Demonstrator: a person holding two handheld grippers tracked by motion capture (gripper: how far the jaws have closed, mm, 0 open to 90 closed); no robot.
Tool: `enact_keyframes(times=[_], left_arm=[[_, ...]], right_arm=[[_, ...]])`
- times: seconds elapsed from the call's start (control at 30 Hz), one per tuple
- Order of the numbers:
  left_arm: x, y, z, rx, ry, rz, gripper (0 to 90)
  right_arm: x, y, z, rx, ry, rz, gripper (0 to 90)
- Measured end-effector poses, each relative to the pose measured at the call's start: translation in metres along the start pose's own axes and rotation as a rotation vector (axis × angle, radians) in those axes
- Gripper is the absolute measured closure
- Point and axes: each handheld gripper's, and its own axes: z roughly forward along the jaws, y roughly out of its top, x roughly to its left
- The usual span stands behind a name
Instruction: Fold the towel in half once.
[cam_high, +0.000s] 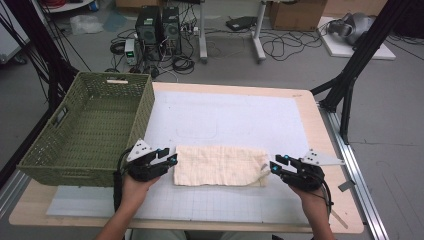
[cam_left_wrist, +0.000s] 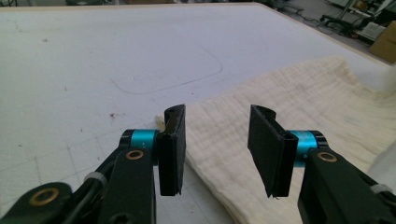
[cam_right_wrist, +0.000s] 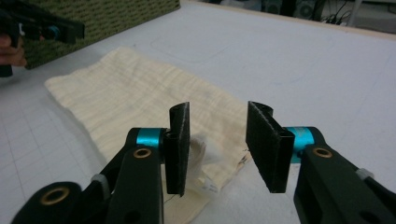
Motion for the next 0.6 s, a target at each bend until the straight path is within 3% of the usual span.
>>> enact_keyframes(times=[0.17, 0.3, 0.43, 0.53, 0.6], left_arm=[[0.003, -0.001, 0.008, 0.025, 0.015, 0.004, 56.9], [0.002, 0.000, 0.012, 0.030, 0.008, 0.014, 58.3], [0.000, 0.001, 0.016, 0.039, -0.005, 0.020, 60.6], [-0.001, 0.003, 0.018, 0.033, -0.005, 0.019, 61.2], [0.000, 0.003, 0.019, 0.033, -0.003, 0.021, 61.9]], right_arm=[[-0.005, -0.001, -0.003, -0.005, -0.036, 0.003, 58.9], [-0.006, 0.004, -0.003, -0.041, -0.053, 0.040, 58.6], [-0.001, 0.008, 0.005, -0.029, -0.054, 0.002, 59.2], [-0.001, 0.014, 0.006, -0.055, -0.043, 0.011, 60.2], [-0.002, 0.014, 0.010, -0.032, -0.041, -0.001, 61.9]])
